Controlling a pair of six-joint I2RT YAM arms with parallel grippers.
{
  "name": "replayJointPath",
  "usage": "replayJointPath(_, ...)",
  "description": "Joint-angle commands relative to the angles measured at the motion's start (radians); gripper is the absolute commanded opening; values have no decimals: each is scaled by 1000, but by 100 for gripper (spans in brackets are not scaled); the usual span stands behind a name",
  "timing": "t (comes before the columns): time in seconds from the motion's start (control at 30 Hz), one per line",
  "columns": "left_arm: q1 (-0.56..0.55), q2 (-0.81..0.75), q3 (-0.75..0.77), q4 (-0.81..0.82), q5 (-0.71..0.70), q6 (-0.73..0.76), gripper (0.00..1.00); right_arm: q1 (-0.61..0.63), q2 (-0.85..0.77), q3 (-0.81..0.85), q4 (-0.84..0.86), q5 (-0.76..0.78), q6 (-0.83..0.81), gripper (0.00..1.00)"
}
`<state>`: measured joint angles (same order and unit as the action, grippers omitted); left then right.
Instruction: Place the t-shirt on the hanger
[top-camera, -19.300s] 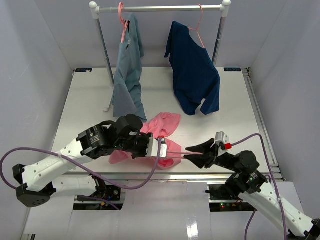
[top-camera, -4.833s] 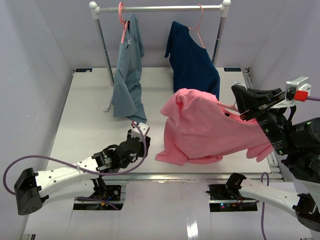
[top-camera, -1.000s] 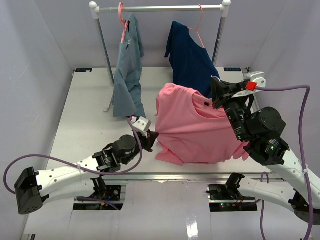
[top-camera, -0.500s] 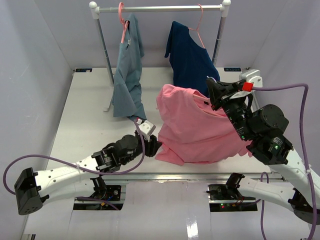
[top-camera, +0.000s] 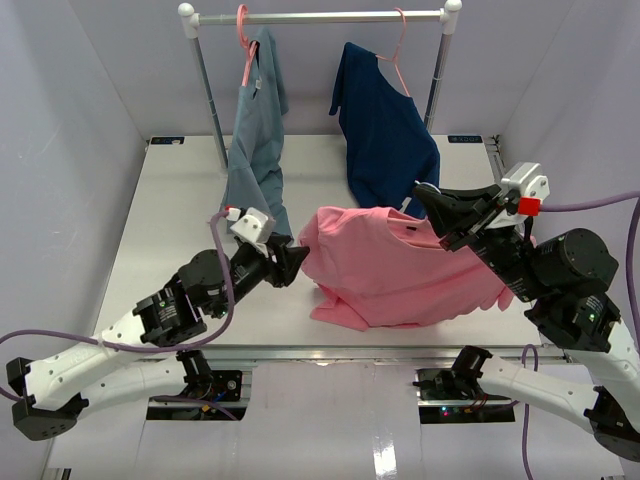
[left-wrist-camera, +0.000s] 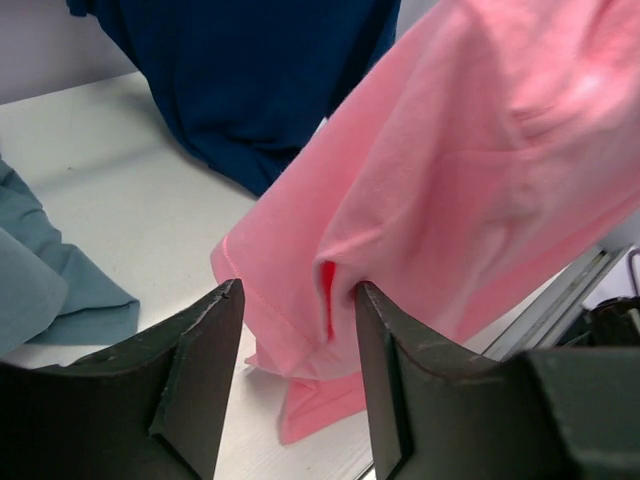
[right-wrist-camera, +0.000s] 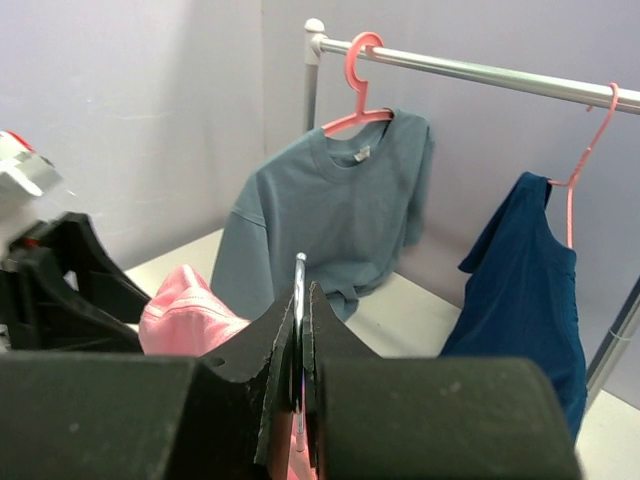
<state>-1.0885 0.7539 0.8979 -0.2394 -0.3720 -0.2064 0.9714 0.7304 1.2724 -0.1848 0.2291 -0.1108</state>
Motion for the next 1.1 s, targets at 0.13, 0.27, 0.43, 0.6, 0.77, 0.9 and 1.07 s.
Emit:
replayJointPath(0.13, -1, 59, -9, -24, -24, 62, 45, 3, -42, 29, 55, -75, 42, 8)
replayJointPath(0.27, -1, 46, -24, 5, -53, 83, 0, 3, -53, 35, 31, -79, 43, 8)
replayJointPath(0.43, -1, 6, 12, -32, -194, 94, 0, 3, -43, 73, -76, -11, 50, 8)
replayJointPath(0.6, -1, -76, 17, -14, -259, 80, 0, 3, -15, 118, -212, -3, 51, 8)
replayJointPath(0.77, -1, -28, 57, -115, -188, 40, 57, 3, -11, 106, -184, -39, 58, 8)
replayJointPath(0.9, -1, -5, 118, -211, -166, 21, 61, 3, 16, 120, -170, -40, 67, 8)
replayJointPath(1.07, -1, -46, 159, -170, 26, 96, 58, 3, 25, 127, -172, -92, 79, 8)
